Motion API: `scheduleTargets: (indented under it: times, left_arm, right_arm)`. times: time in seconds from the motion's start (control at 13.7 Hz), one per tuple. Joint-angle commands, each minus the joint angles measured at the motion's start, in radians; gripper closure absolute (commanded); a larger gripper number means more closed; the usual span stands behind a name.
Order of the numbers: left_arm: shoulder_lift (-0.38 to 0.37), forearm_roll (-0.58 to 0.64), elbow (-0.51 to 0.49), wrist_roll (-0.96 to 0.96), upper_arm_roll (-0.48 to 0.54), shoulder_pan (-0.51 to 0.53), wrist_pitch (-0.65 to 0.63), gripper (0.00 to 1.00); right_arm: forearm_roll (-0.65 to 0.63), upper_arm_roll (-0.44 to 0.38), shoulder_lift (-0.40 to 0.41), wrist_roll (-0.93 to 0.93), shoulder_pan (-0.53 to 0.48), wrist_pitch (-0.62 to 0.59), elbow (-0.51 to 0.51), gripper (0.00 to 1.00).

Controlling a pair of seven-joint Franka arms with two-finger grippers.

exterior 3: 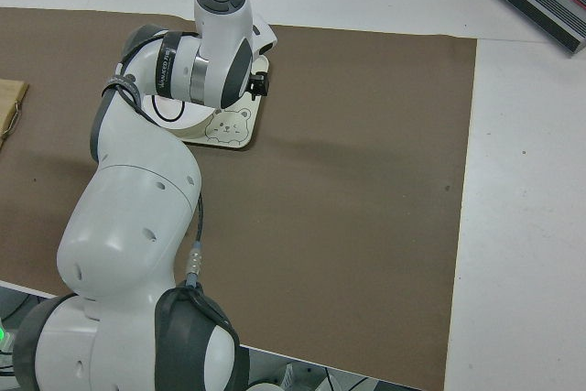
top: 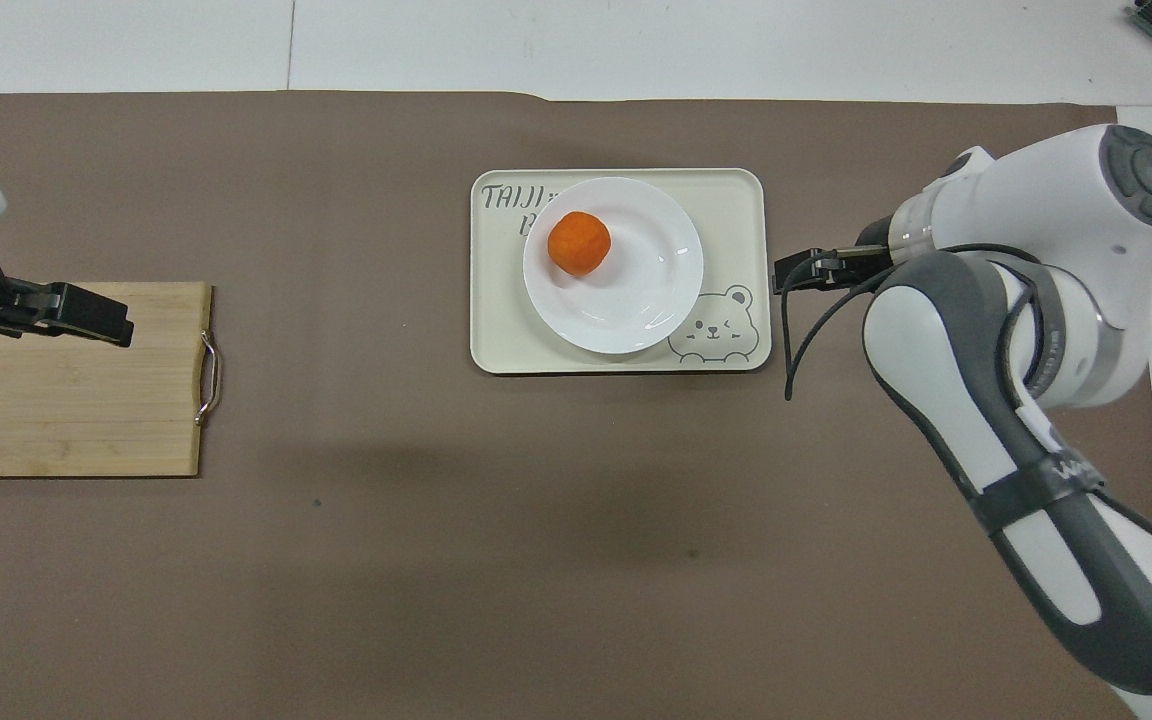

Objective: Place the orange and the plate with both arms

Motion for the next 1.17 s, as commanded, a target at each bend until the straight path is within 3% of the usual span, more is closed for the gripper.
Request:
scheduleTargets:
  times: [0.0, 0.22, 0.58, 1.09]
  left_arm:
    - [0.006, 0.019, 0.015, 0.009, -0.009, 0.012, -0.017, 0.00]
    - [0.006, 0.019, 0.015, 0.009, -0.009, 0.012, -0.017, 0.00]
    - [0.006, 0.019, 0.015, 0.009, -0.009, 0.012, -0.017, 0.00]
    - [0.006, 0.019, 0.015, 0.009, -0.009, 0.010, -0.017, 0.00]
  right_arm:
    - [-0.058, 0.004, -0.054, 0.006, -0.078, -0.076, -0.012, 0.00]
    - [-0.188, 0.006, -0.127, 0.012, -0.103, -0.096, -0.012, 0.00]
    - [-0.252, 0.009, -0.238, 0.132, -0.086, -0.206, 0.004, 0.00]
    - [-0.255, -0.017, -0.259, 0.126, -0.104, -0.481, 0.207, 0.00]
